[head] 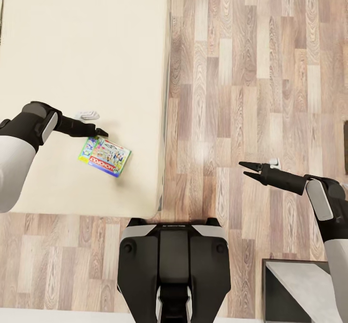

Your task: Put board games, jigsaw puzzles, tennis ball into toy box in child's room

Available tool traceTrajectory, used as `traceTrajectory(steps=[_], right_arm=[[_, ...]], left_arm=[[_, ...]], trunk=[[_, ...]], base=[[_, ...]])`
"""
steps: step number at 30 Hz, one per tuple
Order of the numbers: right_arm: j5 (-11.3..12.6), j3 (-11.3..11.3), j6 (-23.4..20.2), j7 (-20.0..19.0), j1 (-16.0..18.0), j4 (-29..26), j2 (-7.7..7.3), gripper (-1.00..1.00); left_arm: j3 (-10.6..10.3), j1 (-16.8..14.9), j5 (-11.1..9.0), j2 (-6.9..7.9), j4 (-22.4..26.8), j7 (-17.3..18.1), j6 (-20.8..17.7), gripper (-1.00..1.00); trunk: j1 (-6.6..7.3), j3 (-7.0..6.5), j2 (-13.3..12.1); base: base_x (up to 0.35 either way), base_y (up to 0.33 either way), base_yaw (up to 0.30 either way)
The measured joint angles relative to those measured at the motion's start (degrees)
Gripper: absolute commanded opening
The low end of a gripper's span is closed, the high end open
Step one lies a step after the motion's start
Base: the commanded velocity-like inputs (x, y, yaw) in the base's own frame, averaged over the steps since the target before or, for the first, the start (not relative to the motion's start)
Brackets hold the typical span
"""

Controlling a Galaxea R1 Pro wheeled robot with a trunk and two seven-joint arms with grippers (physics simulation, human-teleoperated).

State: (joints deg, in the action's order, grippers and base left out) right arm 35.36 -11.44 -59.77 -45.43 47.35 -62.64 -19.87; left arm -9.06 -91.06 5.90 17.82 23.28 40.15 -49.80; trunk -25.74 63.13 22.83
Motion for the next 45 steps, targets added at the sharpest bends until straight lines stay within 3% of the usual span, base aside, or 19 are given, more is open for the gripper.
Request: traceTrajectory(steps=[26,38,45], right_arm=[[-0.09,0.0,0.0,0.0,0.0,0.0,0.06,1.0],[-0.09,0.0,0.0,0.0,0.0,-0.02,0.02,1.0],[-0.09,-0.02,0.0,0.0,0.0,-0.02,0.06,1.0]], left_arm=[[-0.16,0.08,0.26,0.11,-0.03,-0.03,0.0,1.0],[-2.34,1.85,0.27,0.01,-0.05,-0.23,0.0,1.0],[-2.59,2.82,0.27,-0.16,-0.06,-0.25,0.0,1.0]], trunk=[[0.0,-1.39,0.0],[0.0,-2.31,0.0],[0.0,-2.57,0.0]], base=[[0.0,0.0,0.0],[0.0,0.0,0.0],[0.0,0.0,0.0]])
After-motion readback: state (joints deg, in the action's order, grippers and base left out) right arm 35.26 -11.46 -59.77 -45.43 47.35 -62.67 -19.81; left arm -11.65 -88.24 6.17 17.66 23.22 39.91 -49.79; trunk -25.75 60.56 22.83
